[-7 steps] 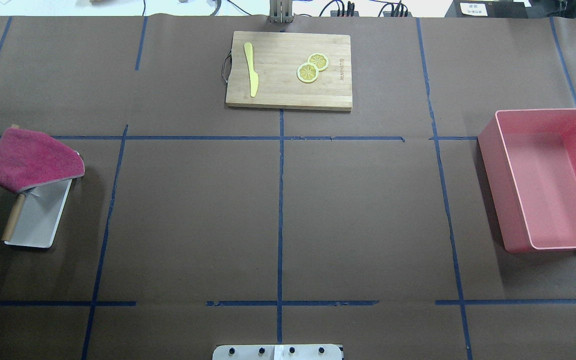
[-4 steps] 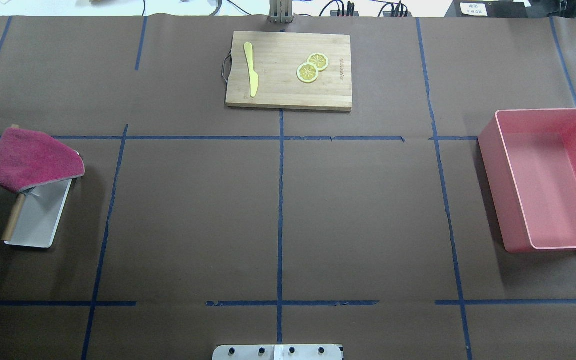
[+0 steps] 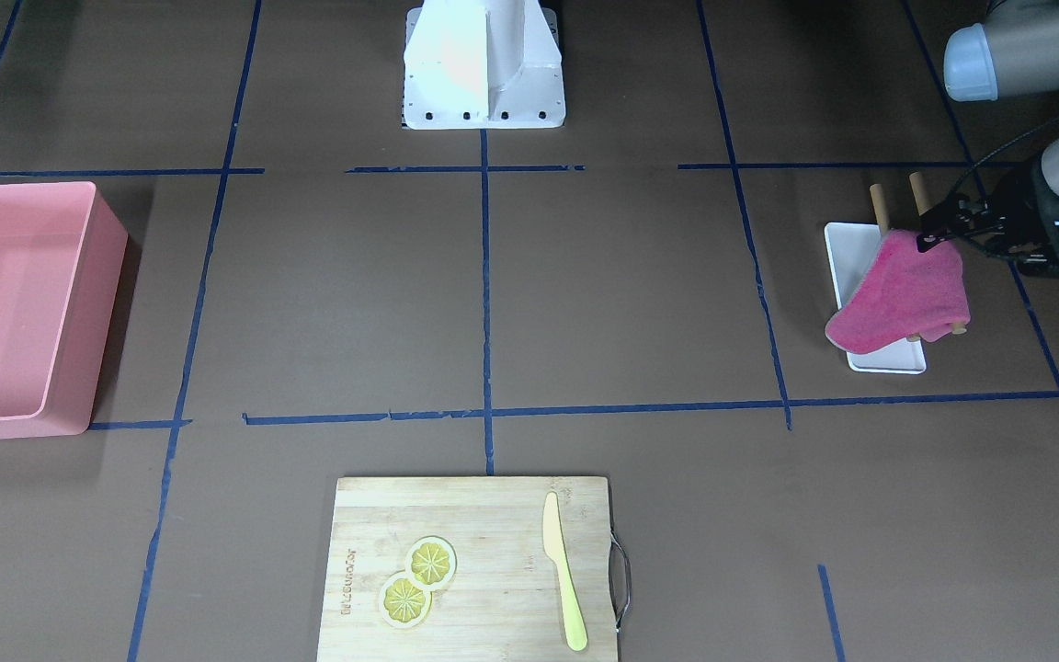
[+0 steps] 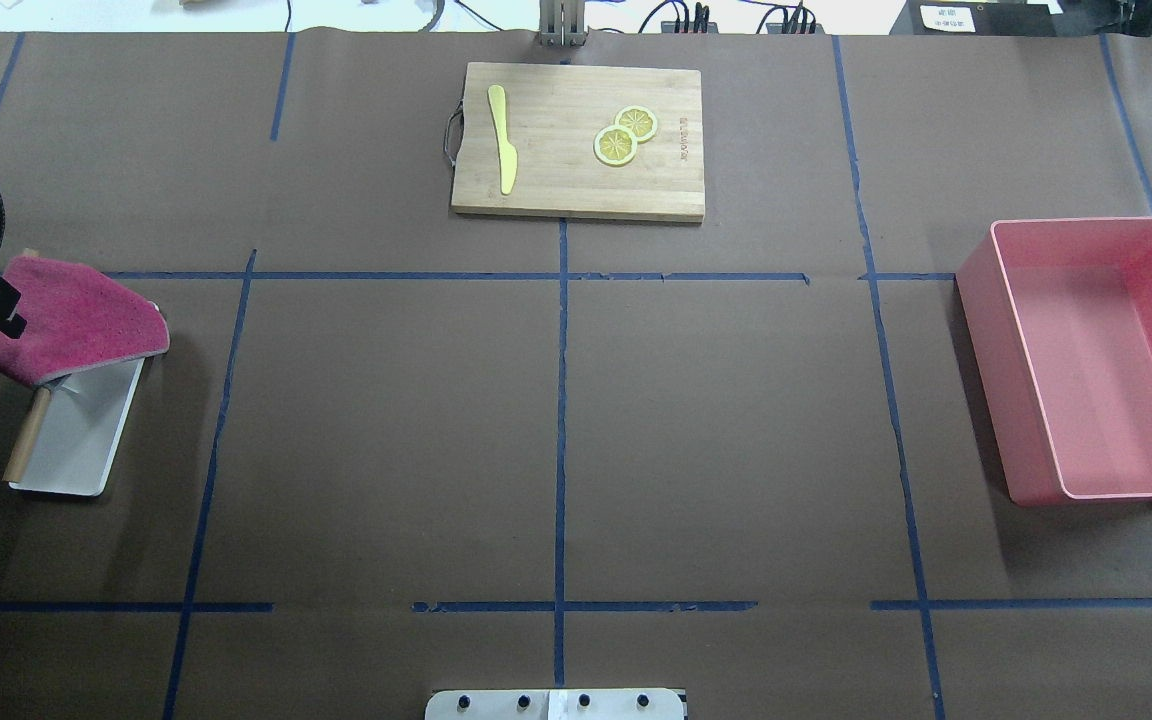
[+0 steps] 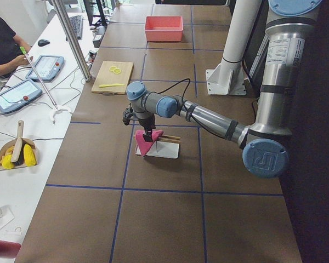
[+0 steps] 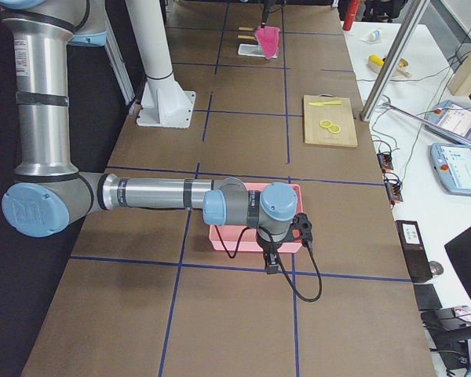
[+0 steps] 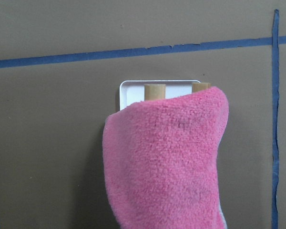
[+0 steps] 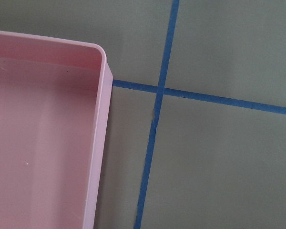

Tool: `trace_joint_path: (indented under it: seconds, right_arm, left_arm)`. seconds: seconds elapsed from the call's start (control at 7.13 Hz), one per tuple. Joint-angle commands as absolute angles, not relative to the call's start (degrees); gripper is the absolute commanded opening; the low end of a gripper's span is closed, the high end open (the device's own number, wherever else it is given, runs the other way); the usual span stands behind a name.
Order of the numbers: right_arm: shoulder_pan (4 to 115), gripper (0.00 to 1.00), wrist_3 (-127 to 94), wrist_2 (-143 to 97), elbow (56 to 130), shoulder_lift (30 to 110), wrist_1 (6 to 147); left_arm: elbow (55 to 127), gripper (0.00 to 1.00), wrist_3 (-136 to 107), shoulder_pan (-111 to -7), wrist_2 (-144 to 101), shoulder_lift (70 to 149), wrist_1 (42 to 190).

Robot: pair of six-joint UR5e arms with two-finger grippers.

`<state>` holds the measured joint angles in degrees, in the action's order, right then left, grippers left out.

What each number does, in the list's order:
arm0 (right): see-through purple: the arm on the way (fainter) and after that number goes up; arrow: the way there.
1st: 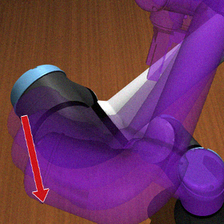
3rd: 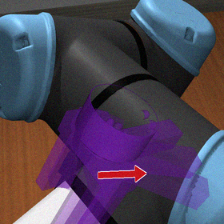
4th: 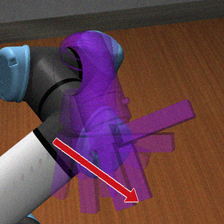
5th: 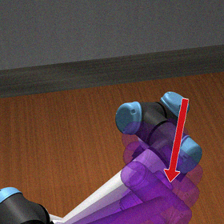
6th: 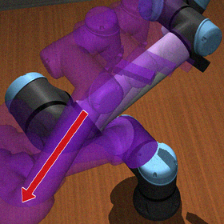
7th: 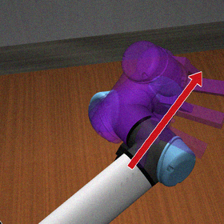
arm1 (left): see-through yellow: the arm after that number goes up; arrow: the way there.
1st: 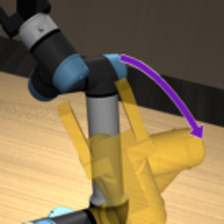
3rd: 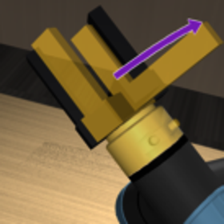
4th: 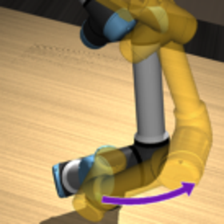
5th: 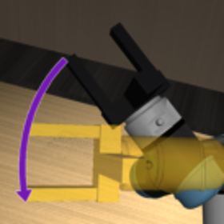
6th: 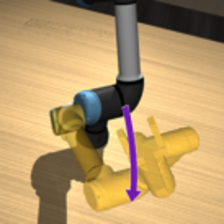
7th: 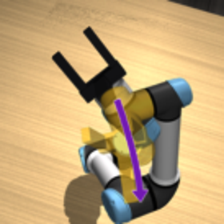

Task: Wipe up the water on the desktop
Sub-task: 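Grasp the pink towel on the white tray with the left gripper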

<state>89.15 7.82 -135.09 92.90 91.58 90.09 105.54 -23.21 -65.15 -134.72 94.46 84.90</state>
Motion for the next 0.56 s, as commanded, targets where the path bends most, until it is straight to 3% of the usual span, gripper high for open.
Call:
trace_joint_path:
  seconds: [0.0, 0.14, 0.28, 0.42]
  right_arm:
    - [89.12, 1.0, 7.82, -135.09, 92.9, 91.58, 90.0]
    - [89.12, 1.0, 7.82, -135.09, 92.9, 91.58, 90.0]
    - [89.12, 1.0, 7.82, -135.09, 92.9, 91.58, 90.0]
    - [89.12, 1.0, 7.82, -135.09, 92.9, 91.58, 90.0]
  left_arm:
    - [104.51, 0.75, -23.29, -64.52, -134.65, 94.83, 84.9]
    - [104.24, 0.71, -23.29, -64.25, -134.65, 95.18, 84.82]
    - [104.15, 0.58, -23.29, -64.34, -134.65, 95.19, 84.81]
    - [104.24, 0.35, -23.2, -64.34, -134.65, 95.19, 84.81]
